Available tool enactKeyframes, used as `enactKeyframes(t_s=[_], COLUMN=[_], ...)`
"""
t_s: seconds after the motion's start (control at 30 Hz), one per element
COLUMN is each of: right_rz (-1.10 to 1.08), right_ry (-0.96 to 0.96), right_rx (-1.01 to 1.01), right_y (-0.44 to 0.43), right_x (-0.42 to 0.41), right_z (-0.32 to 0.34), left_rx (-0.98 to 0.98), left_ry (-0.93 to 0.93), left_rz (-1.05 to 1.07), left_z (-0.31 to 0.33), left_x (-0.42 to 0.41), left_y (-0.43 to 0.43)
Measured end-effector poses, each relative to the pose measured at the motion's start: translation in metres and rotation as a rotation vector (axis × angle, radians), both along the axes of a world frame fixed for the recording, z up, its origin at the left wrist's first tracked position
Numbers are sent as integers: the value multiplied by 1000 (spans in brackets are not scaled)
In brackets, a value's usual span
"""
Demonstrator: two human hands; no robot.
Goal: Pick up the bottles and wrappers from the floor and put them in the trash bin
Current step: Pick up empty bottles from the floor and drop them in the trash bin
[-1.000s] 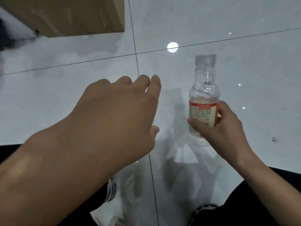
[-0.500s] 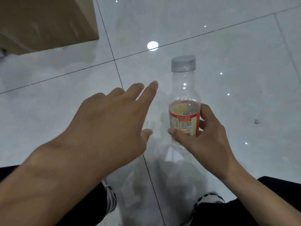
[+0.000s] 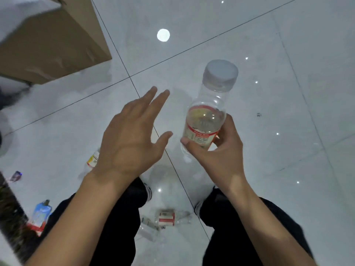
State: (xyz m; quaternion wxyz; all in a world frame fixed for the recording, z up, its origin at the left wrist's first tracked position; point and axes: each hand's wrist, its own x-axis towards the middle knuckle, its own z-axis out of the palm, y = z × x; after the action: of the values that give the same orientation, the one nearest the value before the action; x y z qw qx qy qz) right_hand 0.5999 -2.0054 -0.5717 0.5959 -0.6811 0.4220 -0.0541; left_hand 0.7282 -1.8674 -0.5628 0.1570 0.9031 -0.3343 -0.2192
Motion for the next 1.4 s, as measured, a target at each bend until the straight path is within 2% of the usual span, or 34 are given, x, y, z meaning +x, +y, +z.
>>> enactKeyframes(t_s=[0.17,0.3,0.43,0.57,0.73,0.87,1.1,1.4], right_rz=[65,112,127,123,153,210,378,737], right_ry=[-58,-56,-103,-196,-323,-389,-432,-421], right_rx=[22,-94,-228,-367,-524,-615,-635,-598], right_y=[2,-12,-30,-40,-53,-64,-56,26], right_x=[-13,-22,-30,-43,-43,-44,-53,-13], right_z=[153,288,419,515,583,617,630,617], left_rx=[31,63,-9,-96,-197,-214,-191,-172], left_ry=[8,-134,-212,-301,-526,-614,-614,-536], left_rz=[-15,-71,-96,-149,-101,-15,128,460], left_z=[146,282,409,511,599,634,631,614], left_x=[-22,-20,-22,-22,-32,-46,-83,-105], left_y=[7,-10,-25,-28,-38,-39,-15,93])
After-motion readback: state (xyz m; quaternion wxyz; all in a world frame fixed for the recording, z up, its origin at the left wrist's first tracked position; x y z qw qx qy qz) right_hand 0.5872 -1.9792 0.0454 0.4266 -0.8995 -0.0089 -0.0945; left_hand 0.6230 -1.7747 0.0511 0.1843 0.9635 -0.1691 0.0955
